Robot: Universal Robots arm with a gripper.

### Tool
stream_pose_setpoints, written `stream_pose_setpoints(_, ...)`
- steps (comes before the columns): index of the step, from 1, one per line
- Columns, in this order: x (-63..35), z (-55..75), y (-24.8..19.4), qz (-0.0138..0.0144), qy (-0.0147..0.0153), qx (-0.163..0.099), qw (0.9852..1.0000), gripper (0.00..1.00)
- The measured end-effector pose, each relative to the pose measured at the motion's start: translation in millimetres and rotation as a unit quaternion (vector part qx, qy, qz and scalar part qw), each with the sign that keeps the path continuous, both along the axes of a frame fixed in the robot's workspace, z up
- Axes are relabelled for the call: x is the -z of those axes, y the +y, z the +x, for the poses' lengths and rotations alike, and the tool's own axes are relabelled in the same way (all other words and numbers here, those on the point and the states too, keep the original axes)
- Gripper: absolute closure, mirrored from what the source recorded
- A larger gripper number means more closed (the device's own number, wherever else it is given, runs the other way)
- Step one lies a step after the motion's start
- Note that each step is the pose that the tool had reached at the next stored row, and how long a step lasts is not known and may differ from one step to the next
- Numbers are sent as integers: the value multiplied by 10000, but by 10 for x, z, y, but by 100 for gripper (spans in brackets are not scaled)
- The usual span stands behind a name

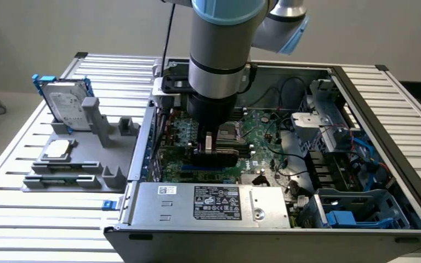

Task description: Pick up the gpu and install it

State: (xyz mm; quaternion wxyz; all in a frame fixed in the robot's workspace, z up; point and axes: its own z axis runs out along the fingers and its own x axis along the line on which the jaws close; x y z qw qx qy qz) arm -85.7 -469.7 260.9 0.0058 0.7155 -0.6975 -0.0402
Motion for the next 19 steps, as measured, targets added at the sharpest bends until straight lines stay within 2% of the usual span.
stream_pose_setpoints(7,3,0,-6,-15,15,-4,10000,74)
stream_pose_setpoints(19,21,0,-16,-27,18,-22,10000,74)
